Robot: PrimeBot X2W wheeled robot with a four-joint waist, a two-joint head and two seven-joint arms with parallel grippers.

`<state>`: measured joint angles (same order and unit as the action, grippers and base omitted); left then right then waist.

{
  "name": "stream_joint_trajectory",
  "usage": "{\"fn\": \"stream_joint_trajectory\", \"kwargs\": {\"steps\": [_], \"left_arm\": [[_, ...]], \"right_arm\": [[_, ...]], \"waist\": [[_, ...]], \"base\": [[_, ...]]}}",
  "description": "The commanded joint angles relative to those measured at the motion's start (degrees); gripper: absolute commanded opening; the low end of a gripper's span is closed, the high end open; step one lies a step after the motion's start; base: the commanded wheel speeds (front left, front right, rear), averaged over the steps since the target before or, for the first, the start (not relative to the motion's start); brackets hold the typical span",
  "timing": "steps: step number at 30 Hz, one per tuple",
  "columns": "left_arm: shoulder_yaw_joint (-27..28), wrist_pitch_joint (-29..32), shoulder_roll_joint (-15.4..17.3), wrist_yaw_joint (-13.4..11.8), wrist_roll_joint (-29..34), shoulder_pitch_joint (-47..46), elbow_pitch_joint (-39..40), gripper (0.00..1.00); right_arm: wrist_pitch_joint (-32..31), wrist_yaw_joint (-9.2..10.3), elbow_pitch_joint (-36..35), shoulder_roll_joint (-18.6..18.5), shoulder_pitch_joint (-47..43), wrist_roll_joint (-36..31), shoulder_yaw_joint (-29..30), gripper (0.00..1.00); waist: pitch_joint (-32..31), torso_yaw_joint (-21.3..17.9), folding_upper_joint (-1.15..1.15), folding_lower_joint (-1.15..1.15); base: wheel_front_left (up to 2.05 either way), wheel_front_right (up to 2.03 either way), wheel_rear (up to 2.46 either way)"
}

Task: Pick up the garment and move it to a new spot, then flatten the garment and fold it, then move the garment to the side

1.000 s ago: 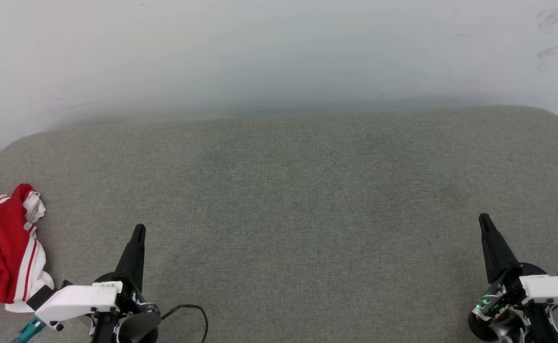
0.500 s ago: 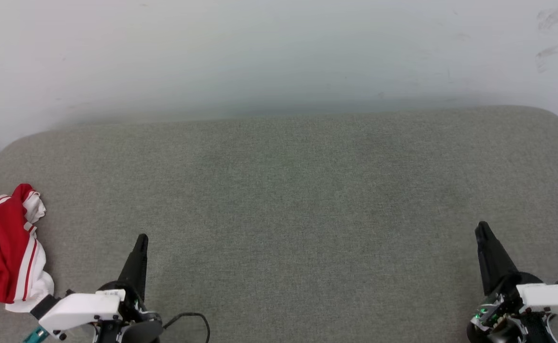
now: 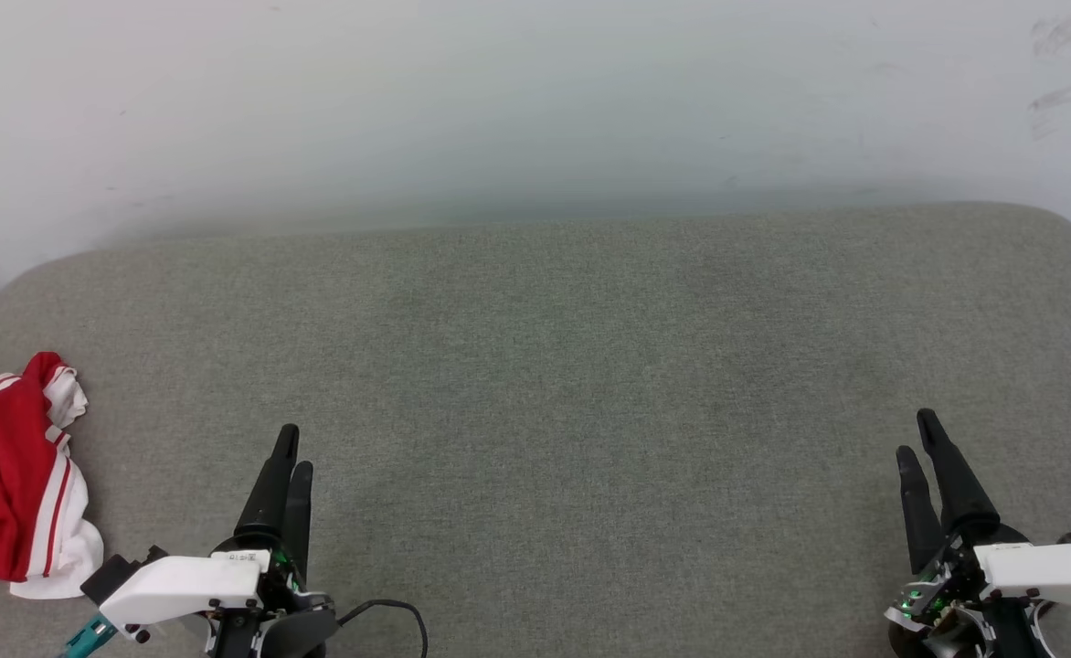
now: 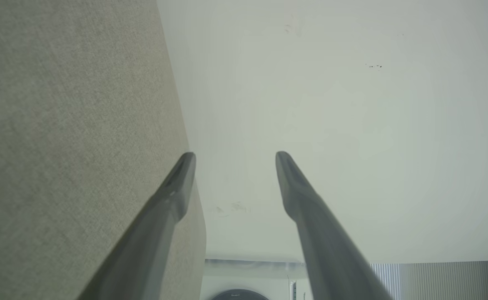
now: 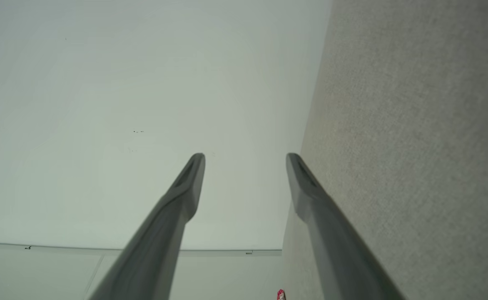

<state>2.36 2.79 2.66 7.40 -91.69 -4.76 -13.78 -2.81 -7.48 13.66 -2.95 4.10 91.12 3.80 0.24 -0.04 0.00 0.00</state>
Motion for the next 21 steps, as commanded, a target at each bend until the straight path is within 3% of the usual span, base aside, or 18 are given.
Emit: {"fn": "stream_joint_trajectory", "kwargs": {"steps": [1, 13, 21], "left_arm": [[-0.52, -0.59, 0.14, 0.09, 0.48, -1.74, 1.41, 1.00], [-2.86, -3.52, 0.25, 0.10, 4.88, -1.68, 4.05, 1.00], [-4.83, -5.27, 1.24, 0.10, 16.63, -2.29, 6.03, 1.00]], "right_arm": [[0.57, -0.01, -1.37, -0.57, 1.05, -0.69, -0.51, 1.00], [3.58, -0.01, -3.01, -1.64, 0.99, -5.72, -2.70, 1.00], [5.33, -0.01, -5.08, -2.68, 1.80, -20.56, -3.33, 1.00]], "waist": [[-0.02, 0.00, 0.00, 0.00], [-0.16, 0.06, 0.00, 0.00], [-0.19, 0.05, 0.00, 0.00]], "base": [[0.00, 0.00, 0.00], [0.00, 0.00, 0.00], [0.00, 0.00, 0.00]]}}
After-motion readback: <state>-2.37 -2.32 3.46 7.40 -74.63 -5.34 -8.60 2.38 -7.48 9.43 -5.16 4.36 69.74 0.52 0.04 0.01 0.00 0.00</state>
